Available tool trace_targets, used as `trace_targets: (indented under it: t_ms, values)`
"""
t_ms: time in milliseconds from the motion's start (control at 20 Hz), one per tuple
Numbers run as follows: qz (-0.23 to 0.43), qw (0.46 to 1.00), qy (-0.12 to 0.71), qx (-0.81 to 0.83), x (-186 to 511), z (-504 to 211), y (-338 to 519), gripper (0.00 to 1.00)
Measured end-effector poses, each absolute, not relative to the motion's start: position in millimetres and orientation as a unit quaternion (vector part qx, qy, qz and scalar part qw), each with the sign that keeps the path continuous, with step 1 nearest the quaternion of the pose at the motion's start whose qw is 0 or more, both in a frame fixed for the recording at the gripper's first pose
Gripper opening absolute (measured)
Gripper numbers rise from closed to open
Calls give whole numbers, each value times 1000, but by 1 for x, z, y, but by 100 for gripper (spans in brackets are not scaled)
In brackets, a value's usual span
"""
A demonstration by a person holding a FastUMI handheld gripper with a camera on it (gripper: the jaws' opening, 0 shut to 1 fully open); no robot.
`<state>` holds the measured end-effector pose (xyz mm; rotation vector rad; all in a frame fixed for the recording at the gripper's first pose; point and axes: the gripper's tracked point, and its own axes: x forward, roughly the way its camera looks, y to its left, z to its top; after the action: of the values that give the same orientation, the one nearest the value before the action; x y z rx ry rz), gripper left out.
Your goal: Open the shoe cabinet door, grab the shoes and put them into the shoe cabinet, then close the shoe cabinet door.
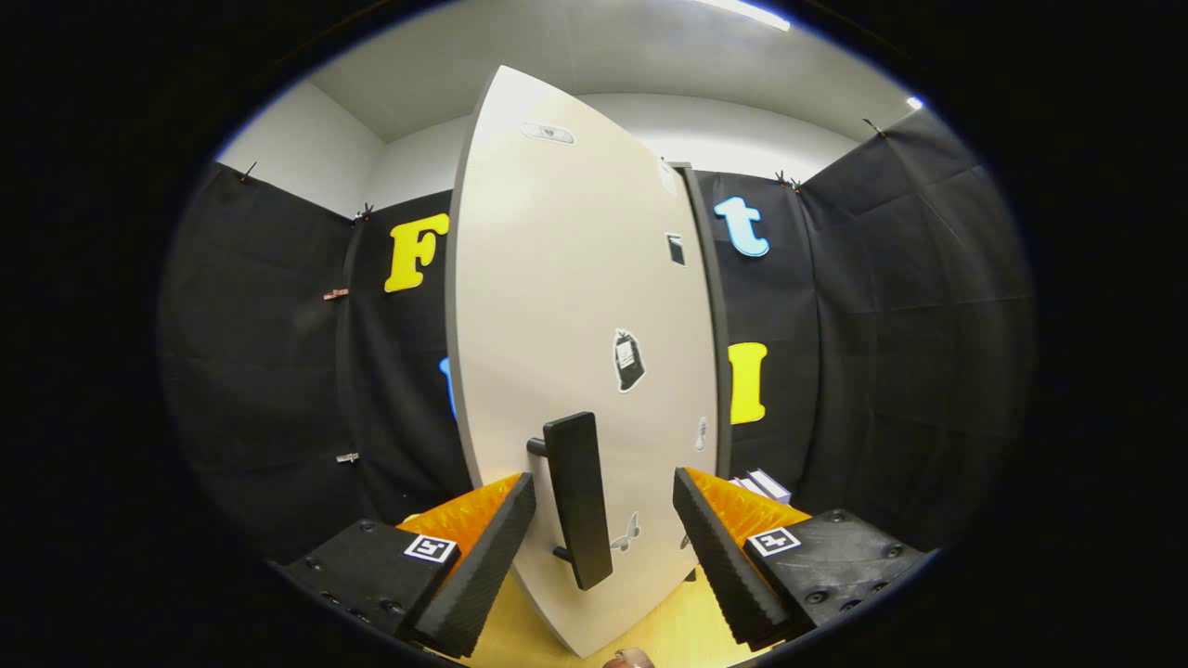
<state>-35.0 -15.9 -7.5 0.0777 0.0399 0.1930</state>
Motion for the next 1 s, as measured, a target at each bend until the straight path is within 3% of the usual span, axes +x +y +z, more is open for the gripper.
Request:
trace_targets:
  t_ms: [1000]
  values:
    - [101, 995, 16, 16, -27, -8, 42, 98]
